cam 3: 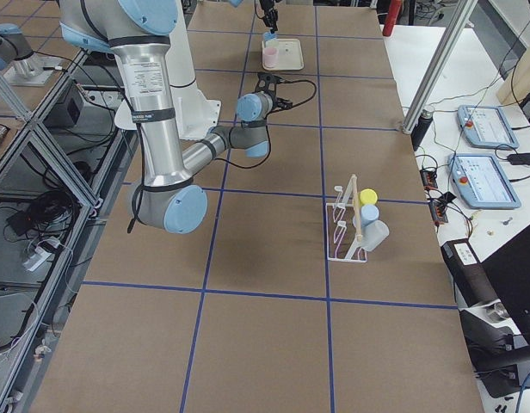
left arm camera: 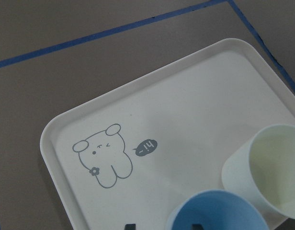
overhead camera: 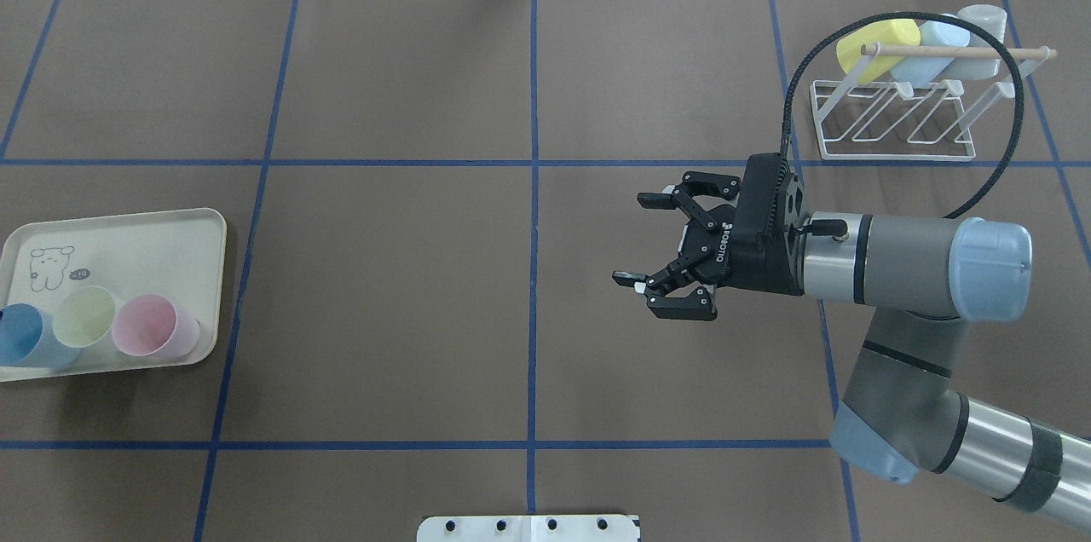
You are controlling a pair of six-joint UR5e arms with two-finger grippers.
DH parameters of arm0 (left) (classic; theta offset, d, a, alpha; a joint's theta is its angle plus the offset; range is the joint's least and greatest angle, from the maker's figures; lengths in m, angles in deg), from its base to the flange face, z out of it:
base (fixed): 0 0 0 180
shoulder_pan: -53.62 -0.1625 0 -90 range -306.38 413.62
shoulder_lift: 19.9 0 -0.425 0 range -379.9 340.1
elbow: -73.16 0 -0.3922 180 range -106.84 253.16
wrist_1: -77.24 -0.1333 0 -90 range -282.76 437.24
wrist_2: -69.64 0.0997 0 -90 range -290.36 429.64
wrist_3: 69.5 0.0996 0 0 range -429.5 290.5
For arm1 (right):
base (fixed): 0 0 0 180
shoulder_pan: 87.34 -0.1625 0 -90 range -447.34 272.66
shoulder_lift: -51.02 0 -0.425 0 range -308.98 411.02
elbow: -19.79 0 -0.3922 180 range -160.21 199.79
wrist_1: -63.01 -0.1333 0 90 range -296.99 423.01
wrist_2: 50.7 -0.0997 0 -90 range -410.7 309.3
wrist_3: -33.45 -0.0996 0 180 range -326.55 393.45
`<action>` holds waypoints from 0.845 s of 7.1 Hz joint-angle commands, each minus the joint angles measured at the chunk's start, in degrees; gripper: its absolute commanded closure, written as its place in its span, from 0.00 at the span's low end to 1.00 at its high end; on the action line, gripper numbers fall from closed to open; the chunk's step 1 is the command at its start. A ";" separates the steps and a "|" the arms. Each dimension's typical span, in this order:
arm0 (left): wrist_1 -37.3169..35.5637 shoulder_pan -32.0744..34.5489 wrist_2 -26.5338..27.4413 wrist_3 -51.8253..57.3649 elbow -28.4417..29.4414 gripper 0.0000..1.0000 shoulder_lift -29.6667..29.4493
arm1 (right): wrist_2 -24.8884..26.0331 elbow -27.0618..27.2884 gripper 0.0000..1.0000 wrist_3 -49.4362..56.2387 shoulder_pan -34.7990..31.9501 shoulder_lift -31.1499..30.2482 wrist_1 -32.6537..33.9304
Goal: Transfer IKEA cup to right arm and place on rack
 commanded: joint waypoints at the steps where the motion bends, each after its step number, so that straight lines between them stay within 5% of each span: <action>1: -0.07 -0.06 0.00 0.01 0.11 0.56 -0.30 | -0.01 -0.33 0.01 0.00 0.05 -0.05 -0.09; 3: 0.02 -0.58 -0.08 0.27 0.11 0.69 -0.30 | -0.01 -0.33 0.01 0.00 0.05 -0.14 -0.09; 6: 0.02 -1.73 -0.09 0.62 0.11 0.73 -0.30 | -0.01 -0.86 0.01 0.00 0.05 -0.05 -0.09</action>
